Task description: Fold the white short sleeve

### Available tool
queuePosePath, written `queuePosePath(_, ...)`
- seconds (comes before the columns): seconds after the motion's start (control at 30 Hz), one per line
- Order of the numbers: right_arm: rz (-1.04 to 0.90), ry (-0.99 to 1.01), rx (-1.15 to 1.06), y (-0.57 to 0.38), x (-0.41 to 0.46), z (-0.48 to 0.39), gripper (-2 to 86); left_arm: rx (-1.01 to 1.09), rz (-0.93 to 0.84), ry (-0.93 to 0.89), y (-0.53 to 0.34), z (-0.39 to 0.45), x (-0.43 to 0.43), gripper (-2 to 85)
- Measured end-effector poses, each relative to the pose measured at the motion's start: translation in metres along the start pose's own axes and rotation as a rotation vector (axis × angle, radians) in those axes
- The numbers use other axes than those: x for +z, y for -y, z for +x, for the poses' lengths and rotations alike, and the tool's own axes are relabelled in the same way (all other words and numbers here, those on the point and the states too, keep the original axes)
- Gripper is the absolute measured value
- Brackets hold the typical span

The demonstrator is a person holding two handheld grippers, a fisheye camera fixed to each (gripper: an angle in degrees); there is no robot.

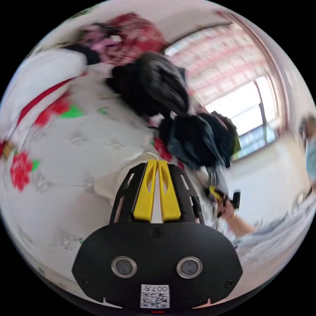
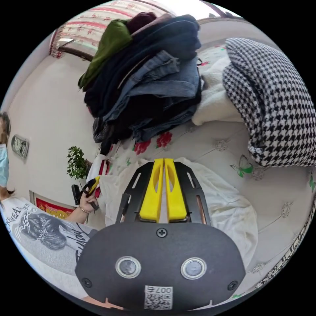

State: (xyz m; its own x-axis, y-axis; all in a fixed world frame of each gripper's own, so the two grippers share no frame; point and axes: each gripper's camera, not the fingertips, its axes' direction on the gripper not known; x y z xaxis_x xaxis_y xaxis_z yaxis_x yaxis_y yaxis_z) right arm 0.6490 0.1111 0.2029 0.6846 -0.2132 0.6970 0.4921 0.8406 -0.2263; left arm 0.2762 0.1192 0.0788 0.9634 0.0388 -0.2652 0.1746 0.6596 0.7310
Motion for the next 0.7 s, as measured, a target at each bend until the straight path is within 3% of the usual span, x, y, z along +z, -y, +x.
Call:
queuePosePath(0.07, -0.034, 0.018, -0.043, -0.01, 0.009, -0.016, -0.1, 0.32, -0.191, -0.027, -0.017, 0.063, 0.033, 5.3)
queuePosePath(0.1, -0.065, 0.023, -0.069, -0.019, 0.018, -0.025, 0.1, 0.385, -0.231, -0.005, -0.026, 0.075, 0.04, 5.7)
queuePosePath(0.17, -0.127, 0.008, -0.114, -0.031, 0.038, -0.039, 0.5, 0.54, -0.313, 0.142, -0.063, 0.103, 0.058, 6.8)
queuePosePath(0.43, -0.371, 0.01, -0.375, -0.052, 0.137, -0.104, 3.2, 0.483, -0.364, 0.301, -0.094, 0.084, 0.051, 7.4)
queuePosePath(0.7, -0.575, -0.027, -0.872, -0.075, 0.255, -0.19, 2.0, 0.415, -0.412, 0.333, -0.09, 0.059, 0.082, 6.0)
